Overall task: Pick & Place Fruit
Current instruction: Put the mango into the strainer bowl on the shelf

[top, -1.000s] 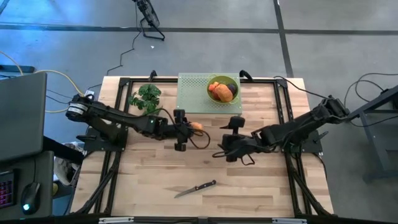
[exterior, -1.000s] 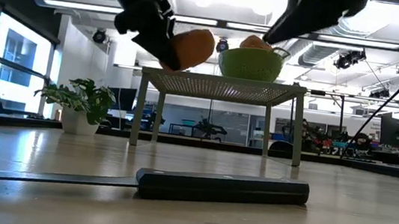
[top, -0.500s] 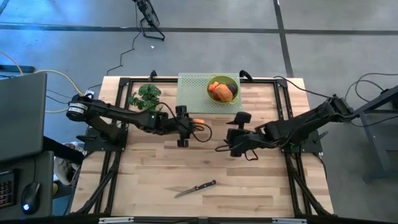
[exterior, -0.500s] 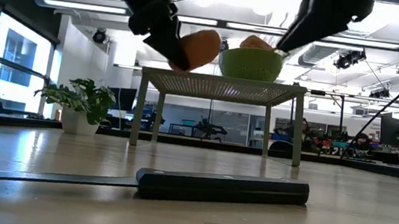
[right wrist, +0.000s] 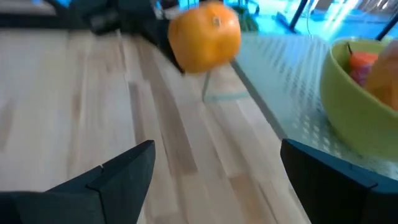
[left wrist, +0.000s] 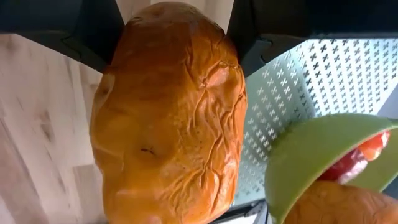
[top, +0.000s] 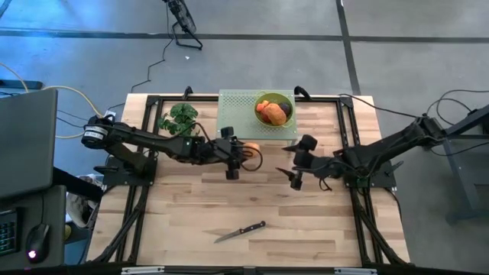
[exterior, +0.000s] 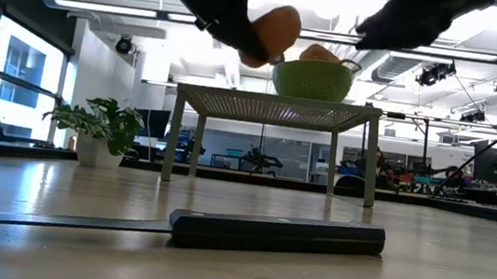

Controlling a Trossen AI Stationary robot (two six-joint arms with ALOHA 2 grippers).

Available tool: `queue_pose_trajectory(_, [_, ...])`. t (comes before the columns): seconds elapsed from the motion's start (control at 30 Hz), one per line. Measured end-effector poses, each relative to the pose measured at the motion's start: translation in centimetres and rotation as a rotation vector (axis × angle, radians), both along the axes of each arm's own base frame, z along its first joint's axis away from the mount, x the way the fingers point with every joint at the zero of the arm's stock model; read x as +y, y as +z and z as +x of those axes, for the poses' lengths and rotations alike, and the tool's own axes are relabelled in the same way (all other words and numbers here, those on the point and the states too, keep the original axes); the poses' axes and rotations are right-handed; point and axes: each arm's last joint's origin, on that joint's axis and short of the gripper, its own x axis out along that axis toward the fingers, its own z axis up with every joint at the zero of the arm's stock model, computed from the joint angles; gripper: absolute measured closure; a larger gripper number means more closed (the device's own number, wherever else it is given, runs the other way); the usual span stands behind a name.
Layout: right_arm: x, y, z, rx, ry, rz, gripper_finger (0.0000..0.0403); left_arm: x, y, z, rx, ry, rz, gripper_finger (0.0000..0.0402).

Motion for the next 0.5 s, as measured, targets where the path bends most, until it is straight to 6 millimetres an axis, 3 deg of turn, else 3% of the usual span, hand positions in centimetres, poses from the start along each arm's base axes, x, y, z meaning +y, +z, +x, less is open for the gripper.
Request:
queue_pose_trajectory(0.27, [0.5,0.1,1.6,-0.146,-0.02,0.096,0.0063,0.0,0.1,0.1,-0.017,0.007,-0.012,0.0187])
queue_pose_trajectory(0.5, [0.9,-1.1,3.7,-0.245,-0.169,0.078,0.0063,0.0,0.7,0.4,-0.086,0.015,-0.015,0.0186])
